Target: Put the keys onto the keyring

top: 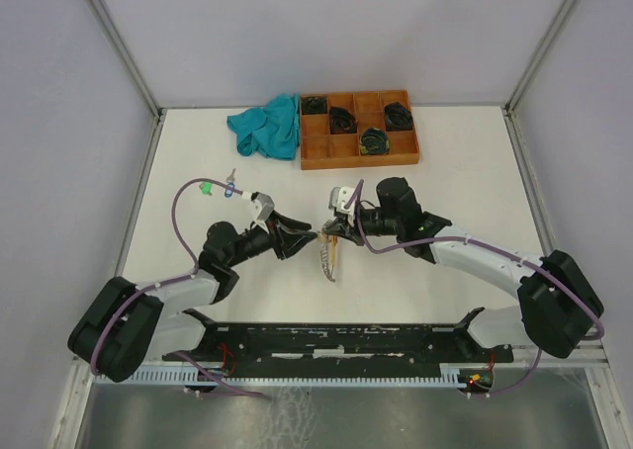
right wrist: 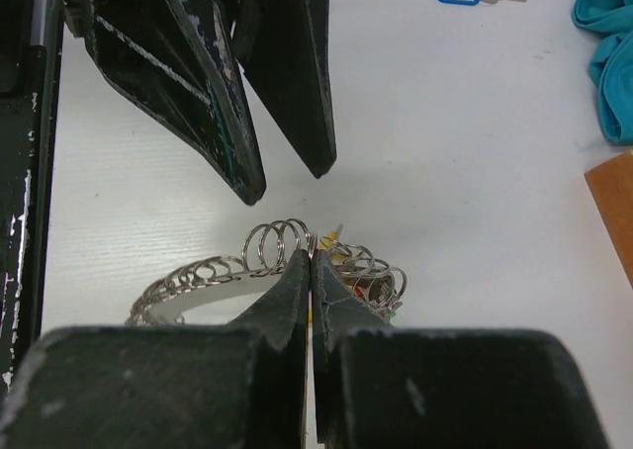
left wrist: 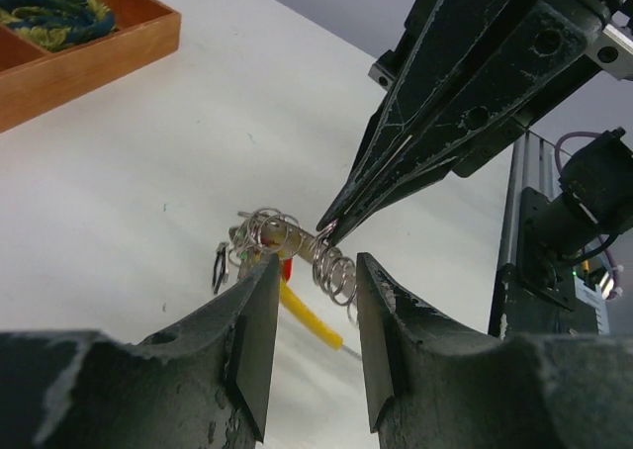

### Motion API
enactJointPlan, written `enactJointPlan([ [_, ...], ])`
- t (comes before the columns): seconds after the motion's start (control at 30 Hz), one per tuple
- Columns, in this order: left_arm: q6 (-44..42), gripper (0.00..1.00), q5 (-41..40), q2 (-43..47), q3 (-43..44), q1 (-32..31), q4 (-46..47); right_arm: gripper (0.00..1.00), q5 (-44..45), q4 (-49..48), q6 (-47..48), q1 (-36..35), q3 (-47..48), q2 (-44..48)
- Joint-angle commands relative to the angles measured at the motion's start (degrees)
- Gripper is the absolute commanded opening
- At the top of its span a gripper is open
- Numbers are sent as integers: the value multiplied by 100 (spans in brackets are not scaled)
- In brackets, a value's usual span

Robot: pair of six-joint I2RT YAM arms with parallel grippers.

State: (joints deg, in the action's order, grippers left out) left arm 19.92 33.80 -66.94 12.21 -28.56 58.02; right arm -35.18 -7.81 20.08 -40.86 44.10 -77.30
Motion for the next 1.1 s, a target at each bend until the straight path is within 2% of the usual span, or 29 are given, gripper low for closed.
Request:
enactJointPlan([
  [0.0, -3, 44, 426, -369, 458, -155, 759, 1, -225, -639, -87, 9, 5, 242],
  [0.23, -6, 45, 514, -776, 720, -255, 620, 1, -180, -769, -103, 27, -135, 453],
  [0.47, -307, 43, 702, -794, 798, -761, 115, 1, 124, -906, -263, 88, -205, 583],
  [0.6, -437, 40, 506, -545, 733, -929, -304, 1, 369, -1011, -373, 140, -276, 656],
  [0.77, -734, 40, 19, 180, 456, -1076, -865, 1, 668, -1041, -522, 243, -310, 689],
  [0.9, -1084, 42, 280, 511, 373, -1301, -977, 1, 617, -1229, -699, 269, -328, 652],
  [1.07, -1368, 42, 643, 479, 337, -1519, -932, 1, 403, -1371, -806, 328, -365, 676],
])
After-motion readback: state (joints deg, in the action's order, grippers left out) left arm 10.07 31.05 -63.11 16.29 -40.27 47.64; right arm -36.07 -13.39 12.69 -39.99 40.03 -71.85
